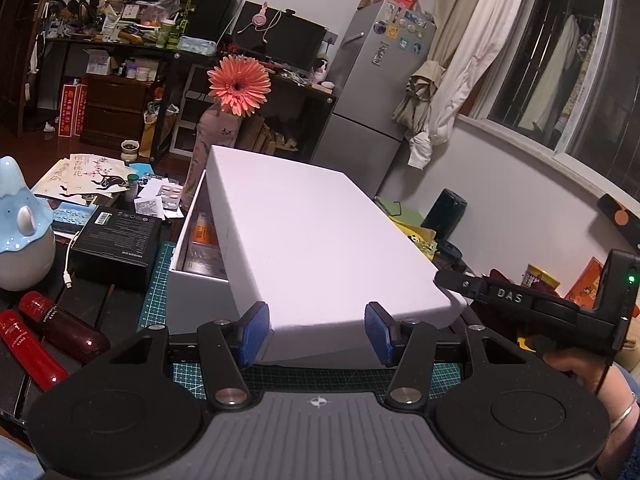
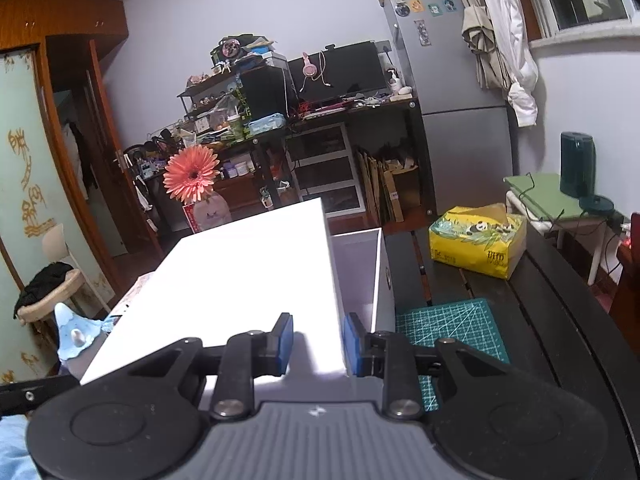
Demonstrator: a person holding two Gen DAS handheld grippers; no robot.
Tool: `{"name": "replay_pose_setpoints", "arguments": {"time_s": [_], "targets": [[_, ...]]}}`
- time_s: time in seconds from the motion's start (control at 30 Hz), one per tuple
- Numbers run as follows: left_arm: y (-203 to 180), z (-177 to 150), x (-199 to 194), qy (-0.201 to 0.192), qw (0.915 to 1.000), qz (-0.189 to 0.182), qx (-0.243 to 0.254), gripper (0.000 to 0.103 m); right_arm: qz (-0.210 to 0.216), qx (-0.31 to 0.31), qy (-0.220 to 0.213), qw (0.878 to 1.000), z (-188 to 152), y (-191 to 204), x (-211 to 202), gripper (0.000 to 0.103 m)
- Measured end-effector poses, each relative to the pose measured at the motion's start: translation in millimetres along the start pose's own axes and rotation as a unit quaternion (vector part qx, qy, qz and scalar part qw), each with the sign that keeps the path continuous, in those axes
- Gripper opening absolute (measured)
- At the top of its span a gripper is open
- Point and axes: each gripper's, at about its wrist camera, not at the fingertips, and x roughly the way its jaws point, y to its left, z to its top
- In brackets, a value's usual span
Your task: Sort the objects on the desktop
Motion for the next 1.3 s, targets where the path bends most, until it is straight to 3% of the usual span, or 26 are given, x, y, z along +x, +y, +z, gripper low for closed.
{"name": "replay_pose_setpoints", "arguments": {"time_s": [0.53, 0.67, 0.87, 1.07, 1.3], "targets": [[-9, -5, 1, -0.006, 0.9998, -0.019, 0.008, 0.053, -0.006, -0.012, -0.012, 1.0, 7, -4, 16, 0.028], [-12, -4, 4, 0.002, 0.9985, -0.055, 0.002, 0.053, 0.005, -0.016, -0.01, 1.0, 8, -2, 19, 0.028], [-28, -15, 8, 0.02, 0.9965, -0.066, 0.047, 0.052, -0.007, -0.052, -0.016, 0.999, 8, 7, 19, 0.027], [-21, -12, 7, 0.009, 0.9976, -0.059, 0.036, 0.053, 0.0, -0.015, -0.028, 0.999, 10, -3, 10, 0.027], [-14, -7, -8, -0.028, 0.9985, -0.038, 0.028, 0.065, 0.021, 0.052, -0.034, 0.998, -3, -8, -12, 0.047]]}}
